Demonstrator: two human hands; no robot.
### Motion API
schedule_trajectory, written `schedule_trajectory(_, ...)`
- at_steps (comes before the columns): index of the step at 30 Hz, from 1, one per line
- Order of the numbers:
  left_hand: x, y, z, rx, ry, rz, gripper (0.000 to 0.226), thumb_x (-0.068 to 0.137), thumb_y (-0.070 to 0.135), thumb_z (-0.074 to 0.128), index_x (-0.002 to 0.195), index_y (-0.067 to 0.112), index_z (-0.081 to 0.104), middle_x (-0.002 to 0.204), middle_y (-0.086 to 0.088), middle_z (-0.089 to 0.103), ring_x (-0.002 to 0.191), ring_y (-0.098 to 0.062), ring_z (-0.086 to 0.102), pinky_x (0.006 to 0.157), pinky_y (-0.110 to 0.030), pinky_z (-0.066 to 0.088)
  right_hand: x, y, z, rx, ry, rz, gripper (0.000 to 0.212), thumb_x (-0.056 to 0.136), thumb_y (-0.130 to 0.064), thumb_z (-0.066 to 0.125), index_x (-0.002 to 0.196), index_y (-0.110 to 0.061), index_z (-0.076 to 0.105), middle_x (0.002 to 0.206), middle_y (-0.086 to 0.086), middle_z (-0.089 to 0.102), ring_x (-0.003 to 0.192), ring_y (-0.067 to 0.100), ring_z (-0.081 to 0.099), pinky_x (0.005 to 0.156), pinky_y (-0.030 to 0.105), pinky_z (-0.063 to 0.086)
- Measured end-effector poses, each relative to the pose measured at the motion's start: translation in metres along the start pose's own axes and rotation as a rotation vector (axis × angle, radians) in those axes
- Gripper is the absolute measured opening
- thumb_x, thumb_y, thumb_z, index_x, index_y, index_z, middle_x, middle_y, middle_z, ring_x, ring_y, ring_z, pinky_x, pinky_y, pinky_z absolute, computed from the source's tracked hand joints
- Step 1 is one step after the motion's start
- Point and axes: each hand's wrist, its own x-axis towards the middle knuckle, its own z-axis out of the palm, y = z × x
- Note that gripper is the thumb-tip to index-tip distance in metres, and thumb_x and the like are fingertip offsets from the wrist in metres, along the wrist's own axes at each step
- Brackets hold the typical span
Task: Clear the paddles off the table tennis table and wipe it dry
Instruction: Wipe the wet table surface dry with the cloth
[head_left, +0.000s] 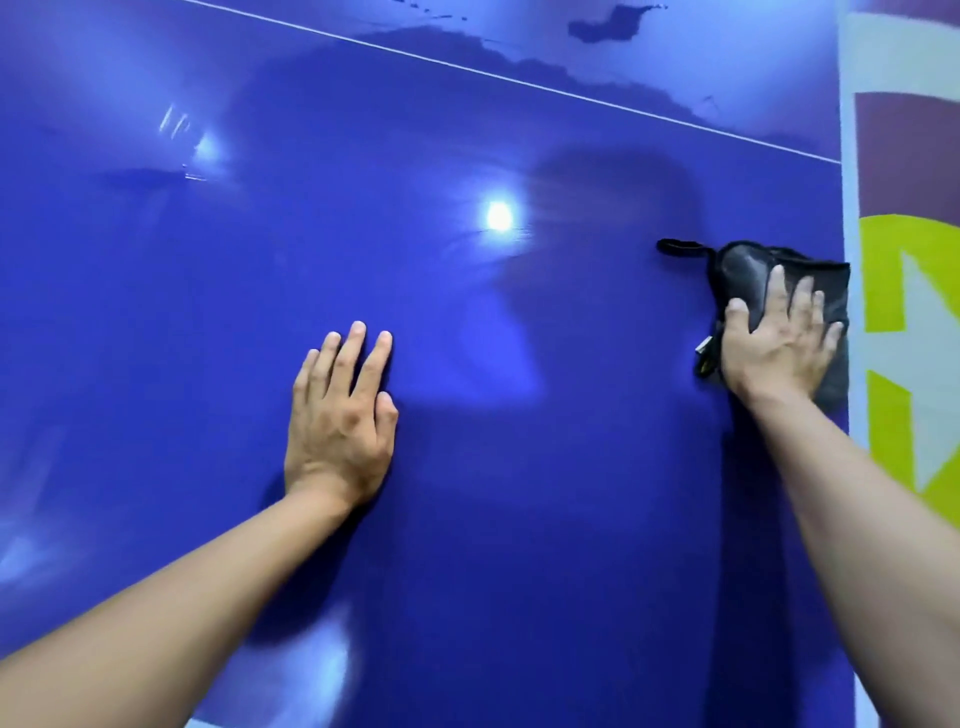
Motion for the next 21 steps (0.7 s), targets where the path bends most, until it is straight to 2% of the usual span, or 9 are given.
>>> schedule_trajectory(4, 0.001, -0.009, -0.003, -0.106, -0.005, 0.017, 0.058, 0.098, 0.031, 0.032, 0.153, 0.017, 0.042, 0.162, -0.009, 0.033, 0.150, -0.032, 0.027, 0.125, -0.043, 0.014, -0.043, -0.016, 0.005, 0.006, 0.013, -0.004, 0.077, 0.092, -0.054, 0.023, 0.163, -0.023, 0.018, 0.169, 0.013, 0.013, 0.157, 0.026, 0.011, 0.126, 0.050, 0.000)
schedule_trajectory(6, 0.002, -0.019, -0.007, -0.176, -0.008, 0.044, 0.057, 0.097, 0.031, 0.034, 0.150, 0.016, 0.048, 0.160, -0.011, 0.037, 0.148, -0.033, 0.031, 0.123, -0.043, 0.020, -0.077, -0.032, 0.012, 0.002, 0.033, 0.004, 0.075, 0.094, -0.052, 0.025, 0.162, -0.022, 0.020, 0.169, 0.014, 0.015, 0.156, 0.027, 0.013, 0.125, 0.050, 0.001)
schedule_trajectory(9, -0.011, -0.056, -0.015, -0.146, 0.036, 0.113, 0.052, 0.097, 0.024, 0.042, 0.146, 0.011, 0.052, 0.156, -0.016, 0.042, 0.144, -0.037, 0.038, 0.120, -0.048, 0.029, -0.118, -0.076, 0.025, 0.024, 0.077, 0.090, 0.075, 0.094, -0.051, 0.025, 0.162, -0.022, 0.021, 0.169, 0.013, 0.016, 0.156, 0.027, 0.012, 0.126, 0.052, 0.002)
schedule_trajectory(12, -0.034, -0.107, -0.024, -0.118, 0.064, 0.116, 0.053, 0.095, 0.018, 0.047, 0.147, 0.008, 0.050, 0.156, -0.017, 0.041, 0.144, -0.038, 0.038, 0.120, -0.050, 0.028, -0.146, -0.142, 0.038, 0.046, 0.075, 0.122, 0.077, 0.092, -0.052, 0.023, 0.163, -0.022, 0.019, 0.169, 0.013, 0.014, 0.157, 0.026, 0.009, 0.125, 0.054, 0.002)
schedule_trajectory(17, -0.075, -0.175, -0.048, -0.112, 0.071, 0.056, 0.055, 0.095, 0.019, 0.048, 0.149, 0.007, 0.047, 0.157, -0.016, 0.039, 0.147, -0.036, 0.035, 0.121, -0.052, 0.026, -0.213, -0.301, 0.080, -0.001, 0.052, -0.172, 0.074, 0.095, -0.051, 0.025, 0.163, -0.023, 0.015, 0.169, 0.012, 0.013, 0.157, 0.025, 0.009, 0.126, 0.050, -0.004)
schedule_trajectory(21, -0.106, -0.206, -0.054, -0.101, 0.054, 0.114, 0.055, 0.094, 0.022, 0.046, 0.147, 0.006, 0.050, 0.157, -0.017, 0.041, 0.145, -0.037, 0.038, 0.119, -0.053, 0.031, -0.270, -0.427, 0.108, 0.011, 0.034, -0.439, 0.072, 0.093, -0.049, 0.035, 0.161, -0.025, 0.026, 0.167, 0.010, 0.023, 0.155, 0.025, 0.017, 0.125, 0.052, 0.001)
